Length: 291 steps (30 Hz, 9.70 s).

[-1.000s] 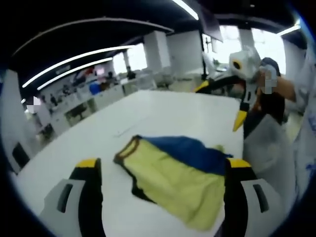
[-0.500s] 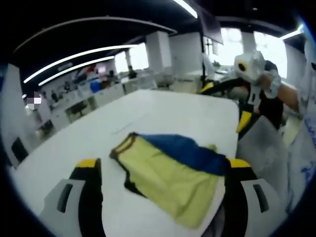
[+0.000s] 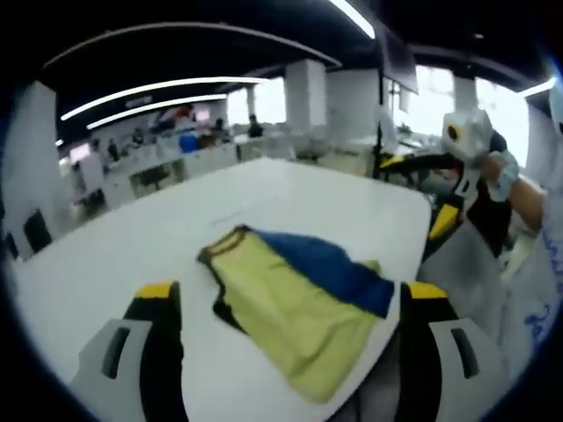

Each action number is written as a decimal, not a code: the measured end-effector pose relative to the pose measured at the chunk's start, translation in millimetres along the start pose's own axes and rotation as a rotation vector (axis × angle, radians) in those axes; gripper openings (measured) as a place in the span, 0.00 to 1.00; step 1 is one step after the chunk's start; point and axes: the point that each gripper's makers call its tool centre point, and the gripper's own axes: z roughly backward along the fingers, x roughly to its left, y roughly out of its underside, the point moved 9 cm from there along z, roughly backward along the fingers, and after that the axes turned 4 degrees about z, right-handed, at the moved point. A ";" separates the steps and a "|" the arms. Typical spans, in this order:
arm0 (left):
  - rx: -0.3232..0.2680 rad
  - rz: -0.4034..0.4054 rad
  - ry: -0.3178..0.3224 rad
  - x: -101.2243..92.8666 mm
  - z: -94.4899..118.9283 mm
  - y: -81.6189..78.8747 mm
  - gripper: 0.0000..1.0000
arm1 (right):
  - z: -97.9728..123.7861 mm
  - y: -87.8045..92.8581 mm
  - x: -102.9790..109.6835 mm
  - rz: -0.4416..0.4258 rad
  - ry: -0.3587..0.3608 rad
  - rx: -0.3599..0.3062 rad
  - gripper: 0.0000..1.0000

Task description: Fold the garment on the visible template until the final outline fits inside the template.

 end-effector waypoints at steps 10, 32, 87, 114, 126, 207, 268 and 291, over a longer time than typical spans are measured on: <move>0.030 -0.043 -0.070 -1.0 19.8 5.7 0.99 | 9.2 11.5 12.9 -0.035 0.038 0.041 1.00; -0.057 -0.018 -0.075 -10.6 50.3 14.3 0.99 | 1.7 9.6 52.2 -0.015 0.024 0.077 1.00; -0.029 0.029 -0.264 -66.2 24.5 1.7 0.90 | -19.3 45.8 26.7 0.062 -0.316 0.068 0.67; 0.012 0.039 -0.155 -54.0 35.0 19.3 0.88 | -59.4 73.5 77.9 0.112 -0.454 0.338 0.18; -0.015 0.059 -0.120 -47.3 37.6 19.0 0.84 | -80.2 92.4 83.7 0.039 -0.472 0.396 0.10; 0.101 0.085 -0.048 -59.4 16.5 17.8 0.99 | -32.4 92.3 -34.8 -0.167 -0.122 0.190 0.02; 0.137 0.036 -0.176 -56.4 38.0 10.2 0.95 | -4.7 198.1 -226.8 -0.115 0.135 0.449 0.02; 0.123 0.041 -0.183 -56.7 34.8 5.7 0.93 | -1.8 241.2 -275.9 -0.141 0.245 0.565 0.02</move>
